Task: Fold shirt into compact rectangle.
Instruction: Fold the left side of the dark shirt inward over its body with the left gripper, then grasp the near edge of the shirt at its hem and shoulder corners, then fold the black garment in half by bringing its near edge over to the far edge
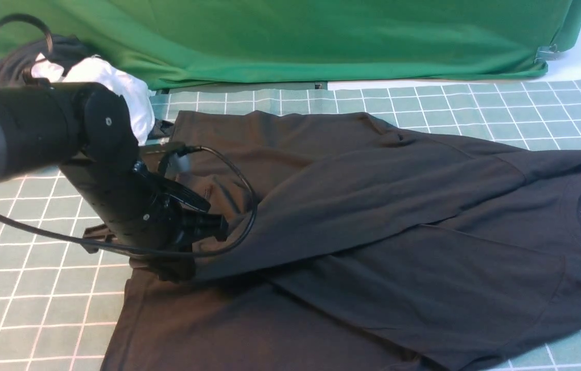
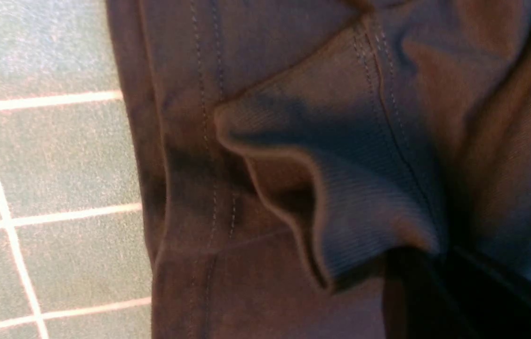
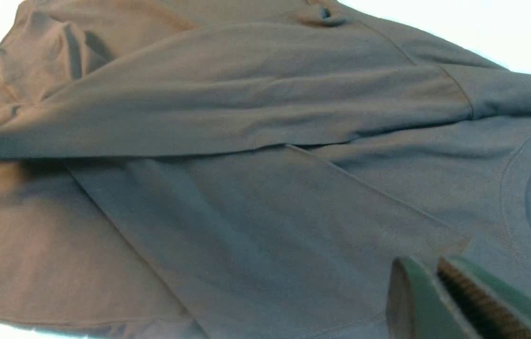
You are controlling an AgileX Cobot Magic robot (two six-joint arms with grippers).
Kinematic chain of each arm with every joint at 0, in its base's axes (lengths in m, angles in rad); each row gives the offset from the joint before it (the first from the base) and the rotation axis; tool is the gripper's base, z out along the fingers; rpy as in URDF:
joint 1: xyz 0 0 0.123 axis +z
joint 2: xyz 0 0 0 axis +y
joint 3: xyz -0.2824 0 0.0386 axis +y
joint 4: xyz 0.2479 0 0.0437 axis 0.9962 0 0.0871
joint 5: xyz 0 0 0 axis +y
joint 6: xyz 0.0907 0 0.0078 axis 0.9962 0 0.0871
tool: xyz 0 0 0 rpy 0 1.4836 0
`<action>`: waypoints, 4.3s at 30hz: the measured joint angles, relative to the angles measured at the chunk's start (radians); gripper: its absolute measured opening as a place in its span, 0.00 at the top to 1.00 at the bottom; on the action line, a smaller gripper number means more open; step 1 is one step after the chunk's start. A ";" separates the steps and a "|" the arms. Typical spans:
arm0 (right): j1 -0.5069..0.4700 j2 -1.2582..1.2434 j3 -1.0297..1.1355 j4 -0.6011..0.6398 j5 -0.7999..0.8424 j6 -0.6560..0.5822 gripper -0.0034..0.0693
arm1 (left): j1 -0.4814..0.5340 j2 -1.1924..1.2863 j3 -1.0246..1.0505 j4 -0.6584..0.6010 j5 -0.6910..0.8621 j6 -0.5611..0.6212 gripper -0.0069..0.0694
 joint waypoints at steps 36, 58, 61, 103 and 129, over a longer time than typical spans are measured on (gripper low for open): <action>0.000 0.000 0.000 0.000 -0.053 -0.002 0.82 | 0.000 -0.374 0.489 0.162 -0.103 -0.191 0.26; 0.000 0.098 -0.035 0.110 0.219 -0.225 0.81 | 0.000 -0.275 0.498 0.140 -0.139 -0.136 0.89; 0.000 0.175 -0.039 0.205 0.249 -0.320 0.81 | 0.000 -0.341 0.498 0.140 -0.090 -0.134 0.89; 0.200 0.798 0.185 0.002 -0.229 -0.065 0.81 | 0.000 -0.579 0.501 0.159 0.007 -0.132 0.89; 0.022 0.564 -0.067 -0.001 0.015 -0.236 0.92 | 0.068 -0.485 0.097 0.202 -0.044 -0.161 0.89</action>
